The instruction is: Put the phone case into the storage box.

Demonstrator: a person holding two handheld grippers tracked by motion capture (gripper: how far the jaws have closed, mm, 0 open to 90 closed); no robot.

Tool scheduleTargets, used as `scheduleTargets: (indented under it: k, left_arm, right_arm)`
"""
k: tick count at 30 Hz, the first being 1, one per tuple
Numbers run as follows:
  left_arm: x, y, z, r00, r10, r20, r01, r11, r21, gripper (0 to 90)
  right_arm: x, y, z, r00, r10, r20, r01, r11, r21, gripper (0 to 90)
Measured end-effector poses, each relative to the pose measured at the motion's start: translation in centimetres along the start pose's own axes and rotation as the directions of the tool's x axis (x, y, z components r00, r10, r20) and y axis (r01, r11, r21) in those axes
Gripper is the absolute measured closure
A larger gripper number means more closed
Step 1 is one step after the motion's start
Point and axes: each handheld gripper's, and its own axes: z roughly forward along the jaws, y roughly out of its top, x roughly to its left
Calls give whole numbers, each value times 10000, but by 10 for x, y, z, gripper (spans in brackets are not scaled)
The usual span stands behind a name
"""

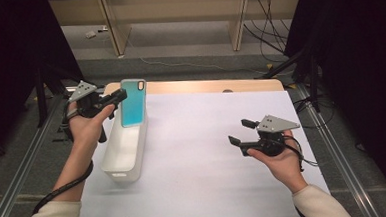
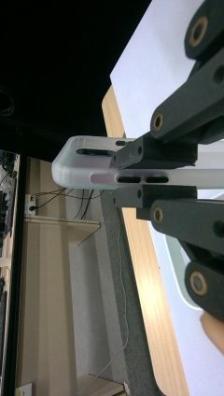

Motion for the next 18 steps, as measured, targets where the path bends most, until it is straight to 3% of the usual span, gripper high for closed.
scheduleTargets:
  k: [18]
  left_arm:
    - [9,2,3,9999,22,-157,-22,10000,2,818]
  right_arm:
    - [-1,1,-2,10000,38,-66,-37,10000,41,266]
